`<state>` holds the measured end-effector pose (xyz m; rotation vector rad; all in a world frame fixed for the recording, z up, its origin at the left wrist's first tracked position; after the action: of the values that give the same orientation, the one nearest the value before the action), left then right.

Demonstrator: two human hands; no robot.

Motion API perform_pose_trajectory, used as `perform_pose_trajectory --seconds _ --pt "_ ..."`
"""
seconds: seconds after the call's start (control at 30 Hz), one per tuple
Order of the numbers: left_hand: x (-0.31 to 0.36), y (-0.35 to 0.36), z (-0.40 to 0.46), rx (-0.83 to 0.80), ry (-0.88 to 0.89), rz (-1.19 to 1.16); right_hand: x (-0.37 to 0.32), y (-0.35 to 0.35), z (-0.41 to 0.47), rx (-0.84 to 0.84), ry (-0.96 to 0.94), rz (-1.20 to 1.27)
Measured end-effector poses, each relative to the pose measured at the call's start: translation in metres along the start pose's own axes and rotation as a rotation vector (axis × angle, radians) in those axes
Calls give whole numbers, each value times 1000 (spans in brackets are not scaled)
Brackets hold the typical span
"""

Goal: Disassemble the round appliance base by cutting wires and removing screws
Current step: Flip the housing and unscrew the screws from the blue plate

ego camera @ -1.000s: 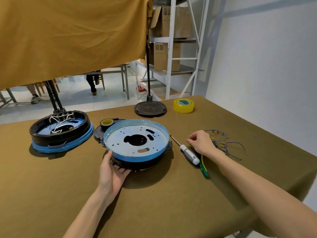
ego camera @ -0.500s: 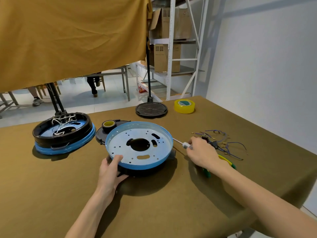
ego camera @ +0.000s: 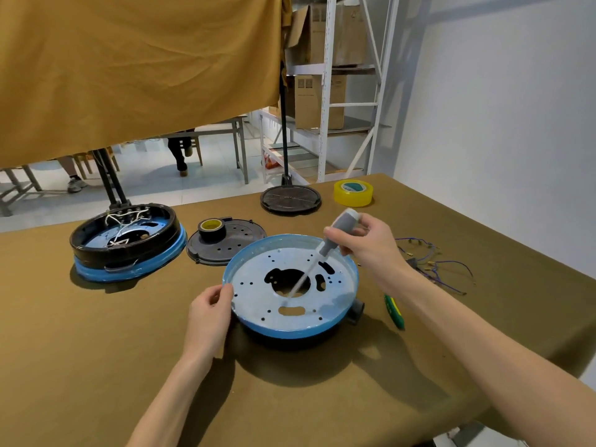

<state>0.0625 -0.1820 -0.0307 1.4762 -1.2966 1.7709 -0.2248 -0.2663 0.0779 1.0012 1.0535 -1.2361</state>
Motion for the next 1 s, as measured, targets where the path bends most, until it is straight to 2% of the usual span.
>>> perform_pose_trajectory --seconds 0.2,0.3,0.4,0.57,0.7,0.87,1.0 --pt "4 8 20 -157 11 44 13 51 3 -136 87 185" --pt "16 12 33 -240 54 135 15 68 6 -159 90 220" --pt "28 18 40 -327 80 108 14 80 9 -169 84 258" --pt "15 27 28 -247 68 -154 12 78 12 -141 2 218" --pt "7 26 17 -169 82 -184 7 74 10 -111 -22 233" --pt "16 34 21 -320 63 -315 -4 86 0 -205 -61 243" --pt "4 30 20 -222 122 -336 -6 98 -4 -283 -61 279"
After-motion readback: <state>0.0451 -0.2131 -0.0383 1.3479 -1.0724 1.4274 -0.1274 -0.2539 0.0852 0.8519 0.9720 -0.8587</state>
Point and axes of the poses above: each hand's wrist, its own z-axis towards the middle knuckle, its own y-axis out of the palm, x = y × z, the point moved 8 cm from there along z, towards the middle knuckle, and after that the axes turned 6 degrees about z, right-handed, at the moved point
